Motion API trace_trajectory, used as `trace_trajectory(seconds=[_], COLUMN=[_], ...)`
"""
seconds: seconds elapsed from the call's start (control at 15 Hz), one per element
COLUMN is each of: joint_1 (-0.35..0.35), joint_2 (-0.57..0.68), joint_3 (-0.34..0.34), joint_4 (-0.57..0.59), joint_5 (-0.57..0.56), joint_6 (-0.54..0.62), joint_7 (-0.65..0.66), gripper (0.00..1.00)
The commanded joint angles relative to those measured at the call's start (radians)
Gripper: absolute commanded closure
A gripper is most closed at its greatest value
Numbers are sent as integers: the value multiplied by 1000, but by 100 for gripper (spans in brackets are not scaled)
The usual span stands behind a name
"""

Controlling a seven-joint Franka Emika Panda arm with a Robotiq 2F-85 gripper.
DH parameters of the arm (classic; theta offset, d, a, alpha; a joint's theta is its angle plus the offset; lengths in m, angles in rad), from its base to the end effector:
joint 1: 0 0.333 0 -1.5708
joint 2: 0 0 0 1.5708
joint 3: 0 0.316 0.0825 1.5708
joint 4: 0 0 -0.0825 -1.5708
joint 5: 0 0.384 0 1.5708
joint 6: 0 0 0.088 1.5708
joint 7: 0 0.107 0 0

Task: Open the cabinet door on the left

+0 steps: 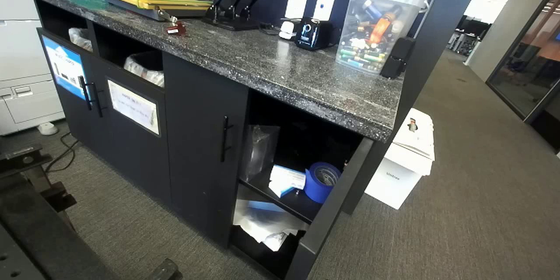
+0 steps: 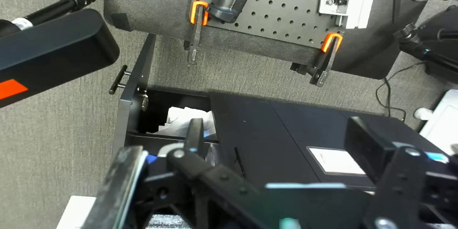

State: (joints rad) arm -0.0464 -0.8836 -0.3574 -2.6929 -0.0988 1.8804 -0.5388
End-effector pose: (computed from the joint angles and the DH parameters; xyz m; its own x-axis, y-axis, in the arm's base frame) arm 0.2766 -0.1272 0.4696 0.9546 0.2684 0.1291 0.2846 -0.9498 -0.1298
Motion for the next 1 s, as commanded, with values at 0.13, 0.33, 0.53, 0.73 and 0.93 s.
trace_trajectory(seconds=[0.13,0.33,0.53,0.73,0.93], joint_1=[56,103,128,170,224], joint_2=[140,311,498,694,908], joint_3=[86,159,199,207,224], joint_4=[11,-1,-19,-10,13], joint_5=[87,170,244,355,518], joint_6=[125,341,588,841,1096], joint_7=[141,265,338,342,293], gripper=[0,0,0,0,0])
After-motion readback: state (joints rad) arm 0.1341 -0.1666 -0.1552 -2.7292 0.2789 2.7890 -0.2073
